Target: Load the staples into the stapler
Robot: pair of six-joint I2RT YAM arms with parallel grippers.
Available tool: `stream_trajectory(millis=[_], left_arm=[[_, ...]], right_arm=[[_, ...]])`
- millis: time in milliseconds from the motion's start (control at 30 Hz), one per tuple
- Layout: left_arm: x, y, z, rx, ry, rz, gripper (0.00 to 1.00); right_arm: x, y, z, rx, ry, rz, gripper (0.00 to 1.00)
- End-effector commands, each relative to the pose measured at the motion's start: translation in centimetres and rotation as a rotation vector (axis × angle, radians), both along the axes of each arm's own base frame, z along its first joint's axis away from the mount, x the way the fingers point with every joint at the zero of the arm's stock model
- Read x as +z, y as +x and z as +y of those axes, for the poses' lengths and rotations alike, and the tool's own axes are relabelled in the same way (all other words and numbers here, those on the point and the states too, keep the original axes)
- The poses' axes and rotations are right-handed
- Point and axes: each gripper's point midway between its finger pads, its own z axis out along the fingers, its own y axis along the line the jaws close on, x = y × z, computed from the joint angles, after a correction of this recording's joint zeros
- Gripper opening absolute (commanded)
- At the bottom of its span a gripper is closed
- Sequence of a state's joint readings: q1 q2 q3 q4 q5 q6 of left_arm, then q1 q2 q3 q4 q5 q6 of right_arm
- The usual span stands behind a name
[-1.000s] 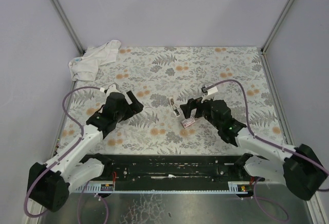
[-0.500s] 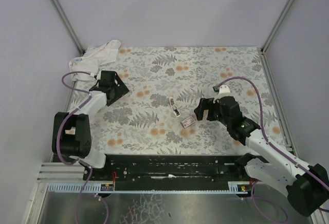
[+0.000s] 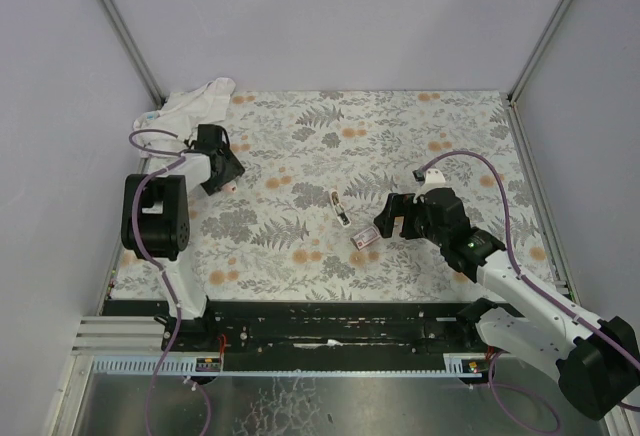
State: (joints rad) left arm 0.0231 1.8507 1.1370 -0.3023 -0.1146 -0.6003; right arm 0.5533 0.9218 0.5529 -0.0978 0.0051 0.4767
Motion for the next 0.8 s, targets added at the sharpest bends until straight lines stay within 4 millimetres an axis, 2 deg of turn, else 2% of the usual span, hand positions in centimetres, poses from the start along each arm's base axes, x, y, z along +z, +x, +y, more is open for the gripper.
stream_trajectory(millis=[0, 267, 433, 600, 633, 767], left_arm=[[0.0, 1.6, 0.7, -0.027, 0.022, -0.005, 0.62], [-1.3, 1.6, -0.1, -0.098, 0.000, 0.029, 0.26], [-0.8, 0.2, -1.3, -0.136, -0.050, 0.009, 0.16], [2.9, -2.1, -4.9, -0.213, -0.157, -0.139, 0.12], [4.2, -2.8, -5.8, -0.237, -0.180, -0.183, 0.11], [7.1, -6.5, -10.4, -0.346, -0.264, -0.292, 0.08]], right_arm=[[1.9, 0.6, 0.6, -0.001, 0.042, -0.025, 1.00], [2.4, 0.5, 0.9, 0.013, 0.056, -0.027, 0.99], [3.0, 0.4, 0.8, 0.024, 0.048, -0.042, 0.99], [3.0, 0.3, 1.1, 0.042, 0.061, -0.051, 0.99], [3.0, 0.3, 1.2, 0.045, 0.068, -0.050, 1.00], [3.0, 0.0, 1.4, 0.041, 0.081, -0.015, 1.00]])
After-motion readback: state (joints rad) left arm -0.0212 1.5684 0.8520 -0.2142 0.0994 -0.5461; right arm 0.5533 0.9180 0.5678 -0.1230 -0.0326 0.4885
